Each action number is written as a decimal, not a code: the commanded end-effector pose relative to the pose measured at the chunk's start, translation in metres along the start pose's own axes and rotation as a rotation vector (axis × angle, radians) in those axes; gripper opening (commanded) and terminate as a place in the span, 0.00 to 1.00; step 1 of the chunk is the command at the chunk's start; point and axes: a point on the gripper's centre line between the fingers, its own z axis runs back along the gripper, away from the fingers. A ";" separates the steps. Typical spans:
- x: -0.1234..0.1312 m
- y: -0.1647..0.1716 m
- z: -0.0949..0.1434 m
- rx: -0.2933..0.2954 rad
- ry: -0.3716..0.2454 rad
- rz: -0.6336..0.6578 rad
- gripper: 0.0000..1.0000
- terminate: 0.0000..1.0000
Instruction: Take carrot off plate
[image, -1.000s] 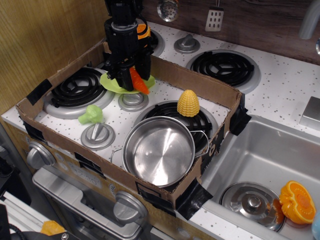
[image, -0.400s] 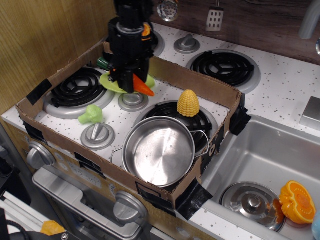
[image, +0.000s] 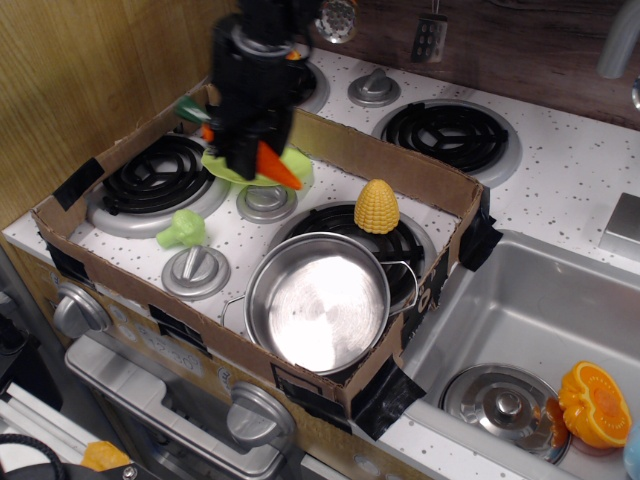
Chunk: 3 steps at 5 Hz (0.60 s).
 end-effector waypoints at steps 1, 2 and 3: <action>0.014 0.045 0.021 -0.017 -0.028 0.080 0.00 0.00; 0.016 0.066 0.009 0.000 0.017 0.097 0.00 0.00; 0.017 0.086 -0.010 0.009 0.056 0.113 0.00 0.00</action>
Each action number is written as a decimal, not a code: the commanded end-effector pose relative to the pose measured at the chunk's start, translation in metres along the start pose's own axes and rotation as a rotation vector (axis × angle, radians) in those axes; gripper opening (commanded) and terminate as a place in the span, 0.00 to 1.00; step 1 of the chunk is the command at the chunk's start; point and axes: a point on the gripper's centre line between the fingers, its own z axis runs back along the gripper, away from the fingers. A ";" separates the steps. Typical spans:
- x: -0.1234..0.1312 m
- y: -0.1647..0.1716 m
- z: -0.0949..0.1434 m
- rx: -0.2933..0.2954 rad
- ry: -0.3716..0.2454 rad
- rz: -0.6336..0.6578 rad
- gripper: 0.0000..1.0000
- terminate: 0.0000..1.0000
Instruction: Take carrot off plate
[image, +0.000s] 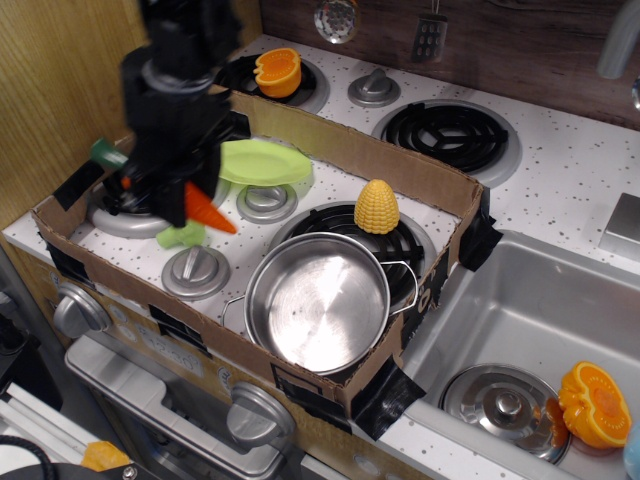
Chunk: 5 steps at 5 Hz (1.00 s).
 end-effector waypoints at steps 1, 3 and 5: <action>0.017 0.024 -0.020 -0.052 0.031 0.029 0.00 0.00; 0.024 0.026 -0.047 -0.091 0.056 -0.008 1.00 0.00; 0.026 0.019 -0.034 -0.091 0.023 -0.035 1.00 1.00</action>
